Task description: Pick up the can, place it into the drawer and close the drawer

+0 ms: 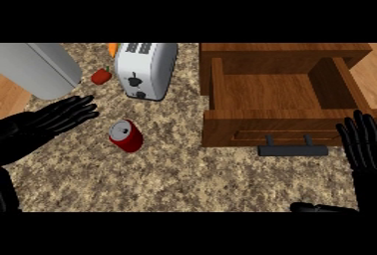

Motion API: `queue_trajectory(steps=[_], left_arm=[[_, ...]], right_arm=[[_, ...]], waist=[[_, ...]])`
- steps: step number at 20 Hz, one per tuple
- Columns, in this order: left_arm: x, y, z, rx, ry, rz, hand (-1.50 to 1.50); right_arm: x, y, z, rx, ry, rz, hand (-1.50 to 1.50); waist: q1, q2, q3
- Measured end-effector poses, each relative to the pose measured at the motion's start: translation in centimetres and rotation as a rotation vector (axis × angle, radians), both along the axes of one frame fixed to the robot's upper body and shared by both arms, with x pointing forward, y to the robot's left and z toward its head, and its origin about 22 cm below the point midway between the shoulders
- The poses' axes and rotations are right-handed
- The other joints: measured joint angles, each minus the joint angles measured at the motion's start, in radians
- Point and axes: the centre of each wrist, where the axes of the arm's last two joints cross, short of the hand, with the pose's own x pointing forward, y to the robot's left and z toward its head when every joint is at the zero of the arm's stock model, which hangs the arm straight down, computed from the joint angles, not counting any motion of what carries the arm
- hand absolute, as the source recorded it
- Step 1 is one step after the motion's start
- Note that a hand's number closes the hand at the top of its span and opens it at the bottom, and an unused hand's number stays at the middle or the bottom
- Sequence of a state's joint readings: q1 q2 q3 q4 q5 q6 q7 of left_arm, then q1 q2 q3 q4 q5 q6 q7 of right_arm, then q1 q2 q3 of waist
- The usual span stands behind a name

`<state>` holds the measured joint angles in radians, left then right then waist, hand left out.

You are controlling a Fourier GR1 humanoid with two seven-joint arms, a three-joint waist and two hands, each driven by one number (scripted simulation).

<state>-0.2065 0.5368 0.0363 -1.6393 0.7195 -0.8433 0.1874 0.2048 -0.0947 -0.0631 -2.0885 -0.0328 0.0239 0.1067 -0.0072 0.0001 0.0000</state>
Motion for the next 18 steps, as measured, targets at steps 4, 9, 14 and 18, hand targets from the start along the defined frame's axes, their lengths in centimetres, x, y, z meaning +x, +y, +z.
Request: queue_trajectory(steps=[4,9,14,18], left_arm=[[0.7,-0.4,-0.7,0.008,0.011,0.021,-1.5],[1.5,-1.0,-1.9,0.017,0.018,0.024,-1.5],[1.9,-1.3,-3.7,0.023,0.025,0.026,-1.5],[2.5,-1.5,-5.1,0.033,0.025,0.036,-1.5]], right_arm=[[-0.6,-0.7,-0.3,-0.002,0.007,-0.005,-1.5],[-0.6,-1.0,-0.7,-0.004,0.01,-0.006,-1.5],[-0.9,-2.7,-0.6,-0.013,0.008,-0.014,-1.5],[-1.0,-3.4,-1.0,-0.01,0.007,-0.012,-1.5]], waist=[[0.0,0.0,0.0],[0.001,0.0,0.0],[0.001,0.0,0.0],[0.001,0.0,0.0]])
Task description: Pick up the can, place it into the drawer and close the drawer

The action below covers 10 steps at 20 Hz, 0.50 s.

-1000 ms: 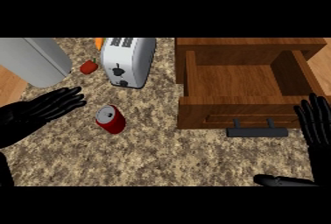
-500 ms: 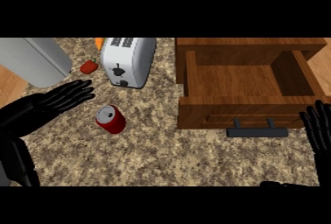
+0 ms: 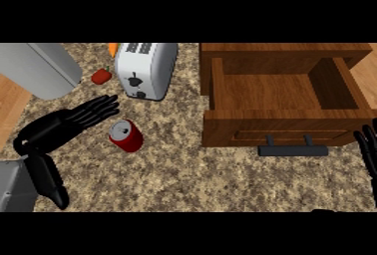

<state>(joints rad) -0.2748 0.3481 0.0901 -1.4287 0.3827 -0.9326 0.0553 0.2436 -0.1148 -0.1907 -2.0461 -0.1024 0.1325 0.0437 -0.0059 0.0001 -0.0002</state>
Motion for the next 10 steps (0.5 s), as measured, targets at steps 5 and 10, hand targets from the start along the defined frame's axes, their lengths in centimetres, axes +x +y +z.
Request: queue_trajectory(steps=[5,10], left_arm=[[1.0,-0.6,-2.0,0.001,0.011,0.022,-1.5],[1.3,0.2,-3.6,0.035,0.014,0.063,-1.5]], right_arm=[[-0.1,1.2,-0.2,-0.001,-0.003,0.005,-1.5],[0.1,0.4,0.0,-0.007,0.003,0.002,-1.5]], waist=[[-0.001,0.0,0.0],[-0.001,0.001,0.0]])
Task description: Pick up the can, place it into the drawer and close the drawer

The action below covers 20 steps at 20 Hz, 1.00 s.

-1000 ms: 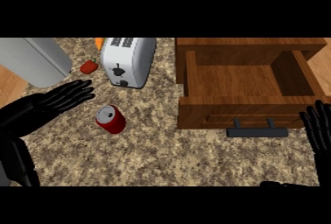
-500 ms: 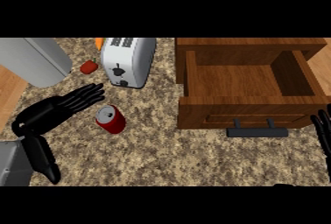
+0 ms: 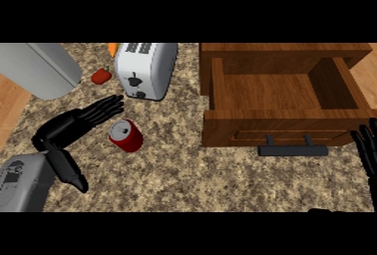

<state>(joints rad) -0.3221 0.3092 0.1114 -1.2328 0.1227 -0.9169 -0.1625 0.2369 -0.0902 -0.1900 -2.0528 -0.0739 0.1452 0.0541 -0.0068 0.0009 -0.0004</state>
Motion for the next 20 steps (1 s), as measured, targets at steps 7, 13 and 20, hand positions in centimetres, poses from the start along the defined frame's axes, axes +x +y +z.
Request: queue_trajectory(steps=[7,13,20], left_arm=[[1.4,0.7,-2.6,0.05,0.017,0.066,-1.5],[1.9,1.6,-4.1,0.102,0.011,0.105,-1.5],[2.4,1.8,-6.0,0.128,0.012,0.132,-1.5]], right_arm=[[0.1,0.5,-0.3,0.003,-0.007,0.005,-1.5],[-0.2,1.0,-0.2,-0.001,-0.007,0.011,-1.5],[0.3,0.4,-0.1,0.003,-0.013,0.007,-1.5]], waist=[[-0.004,0.001,0.0],[-0.008,0.002,0.0],[-0.013,0.005,-0.001]])
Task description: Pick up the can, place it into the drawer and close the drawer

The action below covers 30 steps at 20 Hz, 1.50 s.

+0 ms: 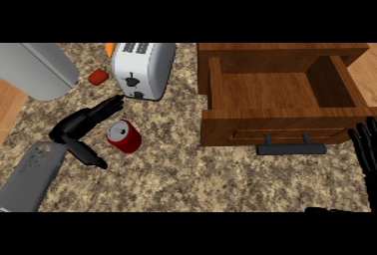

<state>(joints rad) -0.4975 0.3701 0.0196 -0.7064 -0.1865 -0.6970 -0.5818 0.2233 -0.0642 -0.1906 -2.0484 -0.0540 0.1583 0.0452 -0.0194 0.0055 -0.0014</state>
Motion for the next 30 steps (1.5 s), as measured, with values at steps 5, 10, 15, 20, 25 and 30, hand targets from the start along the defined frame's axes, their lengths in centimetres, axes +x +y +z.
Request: queue_trajectory(steps=[5,10,15,20,25,30], left_arm=[[-0.3,0.5,-1.4,0.03,0.001,0.01,-1.5],[-0.4,0.2,-2.7,0.046,0.01,0.029,-1.5],[-0.2,0.5,-3.2,0.06,0.032,0.038,-1.5],[0.1,0.8,-3.1,0.062,0.033,0.043,-1.5],[0.2,-0.9,-3.9,0.055,0.031,0.027,-1.5],[0.4,-2.0,-4.4,0.046,0.025,0.017,-1.5]], right_arm=[[0.1,0.1,-0.5,-0.003,-0.007,0.001,-1.5],[-0.2,0.1,-0.2,-0.007,-0.01,0.004,-1.5],[-0.1,0.3,0.7,-0.005,-0.018,0.002,-1.5],[-0.2,-0.3,0.8,0.002,-0.016,0.01,-1.5],[-0.5,0.1,1.1,-0.001,-0.017,0.014,-1.5],[-0.7,0.5,0.8,0.003,-0.015,0.012,-1.5]], waist=[[-0.003,0.001,0.0],[-0.007,0.002,-0.001],[-0.008,0.003,-0.001],[-0.013,0.004,-0.001],[-0.014,0.005,-0.001],[-0.012,0.004,-0.001]])
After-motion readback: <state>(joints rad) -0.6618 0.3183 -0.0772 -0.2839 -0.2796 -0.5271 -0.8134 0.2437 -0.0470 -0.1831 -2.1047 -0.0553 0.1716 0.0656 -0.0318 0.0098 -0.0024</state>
